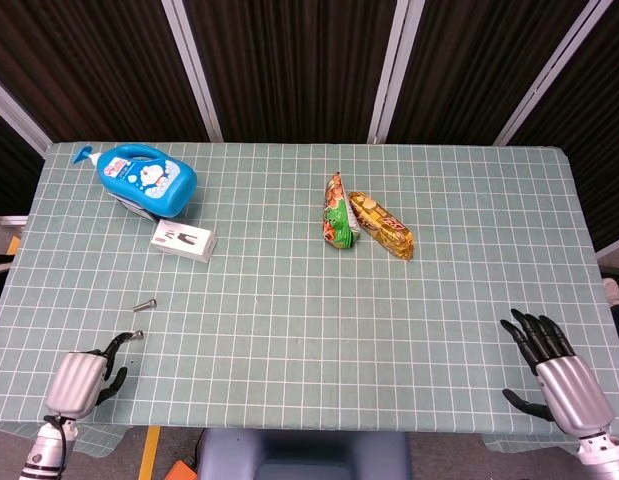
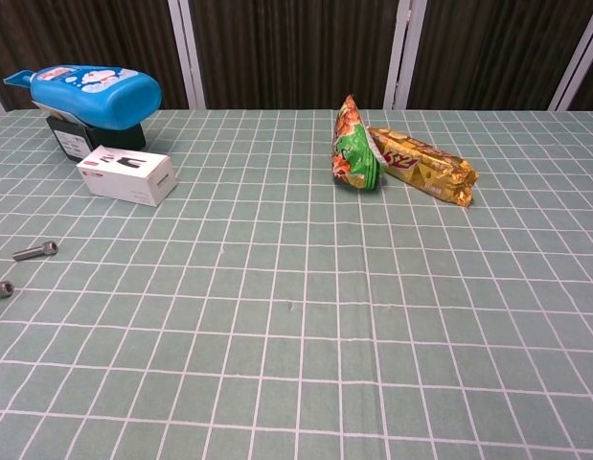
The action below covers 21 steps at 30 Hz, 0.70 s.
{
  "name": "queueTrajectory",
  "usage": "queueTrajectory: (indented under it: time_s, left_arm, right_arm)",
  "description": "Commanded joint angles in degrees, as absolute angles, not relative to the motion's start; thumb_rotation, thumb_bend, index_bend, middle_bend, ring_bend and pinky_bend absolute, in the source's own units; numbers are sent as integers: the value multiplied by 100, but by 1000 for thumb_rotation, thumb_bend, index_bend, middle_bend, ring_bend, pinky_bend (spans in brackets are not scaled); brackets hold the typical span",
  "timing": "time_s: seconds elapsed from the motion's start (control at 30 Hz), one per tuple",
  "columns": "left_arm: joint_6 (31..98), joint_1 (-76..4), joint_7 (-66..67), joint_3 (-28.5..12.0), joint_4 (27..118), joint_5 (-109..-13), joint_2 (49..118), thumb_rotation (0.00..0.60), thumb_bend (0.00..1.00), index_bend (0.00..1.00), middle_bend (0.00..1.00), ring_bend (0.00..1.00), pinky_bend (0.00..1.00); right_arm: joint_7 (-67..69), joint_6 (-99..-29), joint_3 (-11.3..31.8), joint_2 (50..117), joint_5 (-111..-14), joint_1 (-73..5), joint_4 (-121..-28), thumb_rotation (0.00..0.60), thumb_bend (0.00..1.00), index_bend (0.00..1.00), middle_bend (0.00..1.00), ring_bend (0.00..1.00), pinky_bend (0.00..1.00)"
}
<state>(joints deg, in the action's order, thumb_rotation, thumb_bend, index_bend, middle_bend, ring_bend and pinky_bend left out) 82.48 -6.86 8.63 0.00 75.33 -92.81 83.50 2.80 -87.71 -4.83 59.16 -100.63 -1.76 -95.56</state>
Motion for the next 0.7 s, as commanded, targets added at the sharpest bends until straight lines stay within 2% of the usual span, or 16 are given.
queueTrajectory:
  time_s: [0.03,0.2,0.33,0.7]
  left_arm:
    - [7883,-903,905,-259,7021,-8857,8821,600,410,372,1000,1000,1000]
    - [7967,-973,697,-504,6155,-8600,9375,600,411,457,1000,1000,1000]
    - [7879,-1049,531,-576,5581,-8458,9636,600,410,476,1000,1000,1000]
    - [7779,-1129,406,-544,5172,-8342,9828,600,408,480,1000,1000,1000]
  right_arm:
    - [263,-8739,-487,5921,-10054,-187,-9566,600,274,0,0,0,0]
    - [249,-8677,-492,5917,-10028,-208,-9576,600,274,0,0,0,0]
    - [261,-8630,-506,5902,-10027,-229,-9587,600,274,0,0,0,0]
    - [279,-8616,-521,5879,-10027,-237,-9600,600,274,0,0,0,0]
